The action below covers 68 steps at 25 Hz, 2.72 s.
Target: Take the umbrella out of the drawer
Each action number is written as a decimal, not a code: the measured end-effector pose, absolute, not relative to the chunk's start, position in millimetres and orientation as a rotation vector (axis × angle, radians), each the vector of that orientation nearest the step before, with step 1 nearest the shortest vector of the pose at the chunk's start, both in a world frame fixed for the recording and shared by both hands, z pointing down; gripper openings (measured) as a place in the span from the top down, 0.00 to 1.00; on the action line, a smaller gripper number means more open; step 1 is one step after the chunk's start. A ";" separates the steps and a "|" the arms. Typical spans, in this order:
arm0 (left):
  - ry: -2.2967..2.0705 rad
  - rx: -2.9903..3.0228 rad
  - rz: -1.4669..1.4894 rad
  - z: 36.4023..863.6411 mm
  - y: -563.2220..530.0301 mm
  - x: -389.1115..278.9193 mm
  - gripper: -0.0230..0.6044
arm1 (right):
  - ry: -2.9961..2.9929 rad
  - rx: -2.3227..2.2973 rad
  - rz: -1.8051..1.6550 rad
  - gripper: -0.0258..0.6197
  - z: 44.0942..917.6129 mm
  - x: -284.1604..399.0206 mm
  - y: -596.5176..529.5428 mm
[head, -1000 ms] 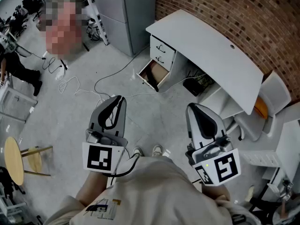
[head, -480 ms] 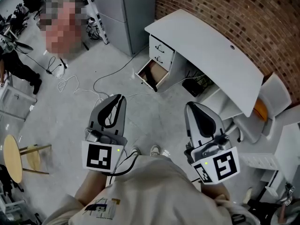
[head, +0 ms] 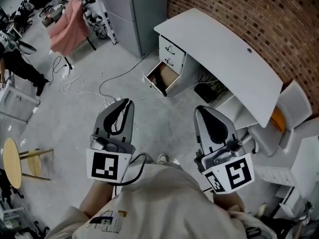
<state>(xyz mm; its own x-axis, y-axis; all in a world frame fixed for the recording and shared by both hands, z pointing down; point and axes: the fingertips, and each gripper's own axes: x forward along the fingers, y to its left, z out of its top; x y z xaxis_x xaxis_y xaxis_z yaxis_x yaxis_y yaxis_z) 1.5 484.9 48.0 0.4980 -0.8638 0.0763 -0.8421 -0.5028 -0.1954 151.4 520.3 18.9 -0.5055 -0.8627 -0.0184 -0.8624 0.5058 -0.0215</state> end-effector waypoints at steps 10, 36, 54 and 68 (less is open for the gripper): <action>1.494 -2.602 -0.251 61.2 469.9 10.5 0.92 | 2.719 -1.547 -0.039 0.95 35.4 158.2 497.7; 1.427 -2.703 -0.280 96.9 268.0 -30.5 0.92 | 2.769 -1.628 -0.142 0.95 77.8 105.1 295.4; 1.289 -2.804 -0.284 102.3 40.8 -75.5 0.92 | 2.764 -1.721 -0.136 0.95 61.7 45.0 75.6; 1.472 -2.855 -0.325 146.5 -26.3 -65.9 0.92 | 2.846 -1.671 -0.311 0.95 116.8 74.1 -1.1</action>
<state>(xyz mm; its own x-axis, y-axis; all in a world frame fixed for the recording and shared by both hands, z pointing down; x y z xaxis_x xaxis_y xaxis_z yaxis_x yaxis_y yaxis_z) -65.9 -26.3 146.5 0.5647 -0.7961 0.2175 -0.8136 -0.5812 -0.0151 74.1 -1.1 116.8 -0.4806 -0.8430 0.2417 -0.8753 0.4780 -0.0731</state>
